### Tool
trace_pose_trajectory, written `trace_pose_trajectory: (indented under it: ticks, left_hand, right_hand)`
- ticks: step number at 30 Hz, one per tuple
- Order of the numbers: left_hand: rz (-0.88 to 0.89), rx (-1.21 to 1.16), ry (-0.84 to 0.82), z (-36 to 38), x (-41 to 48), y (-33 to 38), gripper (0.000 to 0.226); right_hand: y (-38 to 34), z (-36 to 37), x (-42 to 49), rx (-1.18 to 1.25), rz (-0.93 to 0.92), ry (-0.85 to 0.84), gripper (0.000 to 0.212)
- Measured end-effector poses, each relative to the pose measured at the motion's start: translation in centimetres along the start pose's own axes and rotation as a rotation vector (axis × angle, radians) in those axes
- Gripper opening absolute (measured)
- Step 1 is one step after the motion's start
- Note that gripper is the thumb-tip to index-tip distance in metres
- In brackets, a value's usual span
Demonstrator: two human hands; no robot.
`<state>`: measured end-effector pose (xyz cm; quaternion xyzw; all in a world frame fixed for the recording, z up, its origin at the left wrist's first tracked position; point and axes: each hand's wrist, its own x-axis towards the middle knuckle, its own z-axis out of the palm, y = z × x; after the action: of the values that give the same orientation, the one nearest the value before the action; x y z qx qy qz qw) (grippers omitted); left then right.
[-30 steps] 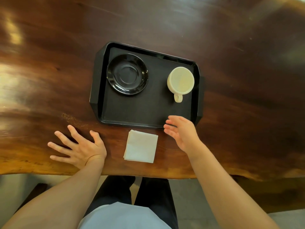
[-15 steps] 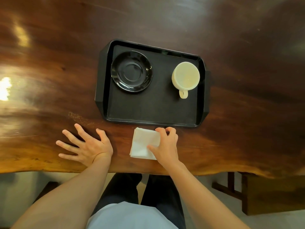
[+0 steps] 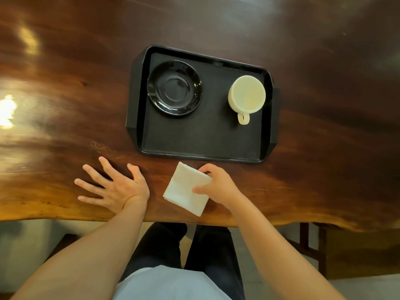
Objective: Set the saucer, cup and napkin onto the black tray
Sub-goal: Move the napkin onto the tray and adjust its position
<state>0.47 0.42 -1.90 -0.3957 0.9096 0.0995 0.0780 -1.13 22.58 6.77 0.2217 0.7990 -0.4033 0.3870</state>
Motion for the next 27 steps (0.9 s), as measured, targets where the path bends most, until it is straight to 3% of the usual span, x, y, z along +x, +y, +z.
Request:
trace_pose_trajectory:
  ticks: [6, 10, 13, 19, 23, 27]
  left_hand:
    - [0.005, 0.003, -0.004, -0.2, -0.1, 0.0, 0.077]
    - [0.011, 0.000, 0.000, -0.2, -0.2, 0.0, 0.076]
    - [0.007, 0.007, 0.000, -0.1, -0.1, 0.0, 0.076]
    - [0.016, 0.008, 0.017, 0.1, 0.0, -0.1, 0.077]
    - [0.014, 0.011, 0.027, 0.2, -0.1, -0.2, 0.077]
    - [0.022, 0.025, 0.041, 0.5, 0.0, -0.4, 0.078]
  right_hand:
    - [-1.3, -4.4, -2.0, 0.372, -0.139, -0.066, 0.015]
    - [-2.1, -6.4, -1.5, 0.796, -0.086, -0.016, 0.018]
    - [-2.8, -7.1, -0.3, 0.926, -0.050, 0.072, 0.019]
    - [-4.3, -7.8, 2.4, 0.946, -0.036, 0.130, 0.024]
    - [-4.7, -8.4, 4.4, 0.819, -0.004, 0.130, 0.027]
    - [-4.5, -8.6, 6.4, 0.598, 0.050, 0.232, 0.019]
